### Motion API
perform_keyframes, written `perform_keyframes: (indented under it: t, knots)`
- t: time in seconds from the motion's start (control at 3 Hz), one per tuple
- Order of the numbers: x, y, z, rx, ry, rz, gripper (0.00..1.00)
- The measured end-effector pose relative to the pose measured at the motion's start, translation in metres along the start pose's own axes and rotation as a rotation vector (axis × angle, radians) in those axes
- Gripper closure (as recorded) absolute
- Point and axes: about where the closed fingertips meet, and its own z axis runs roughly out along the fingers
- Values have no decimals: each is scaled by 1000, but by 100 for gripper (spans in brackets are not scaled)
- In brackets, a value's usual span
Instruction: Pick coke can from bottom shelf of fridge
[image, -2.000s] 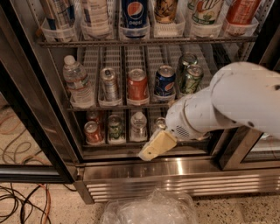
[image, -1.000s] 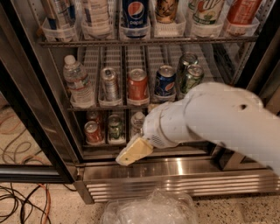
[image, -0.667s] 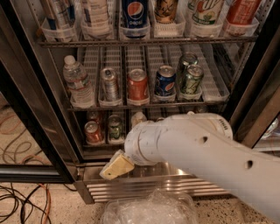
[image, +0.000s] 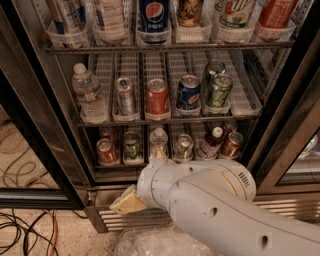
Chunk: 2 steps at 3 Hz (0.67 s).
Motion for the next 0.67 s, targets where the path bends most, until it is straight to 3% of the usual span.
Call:
perform_keyframes:
  t: [0.33, 0.67]
  knots:
    - [0, 0, 0, 0, 0, 0, 0]
    - [2, 6, 14, -2, -43, 37, 0]
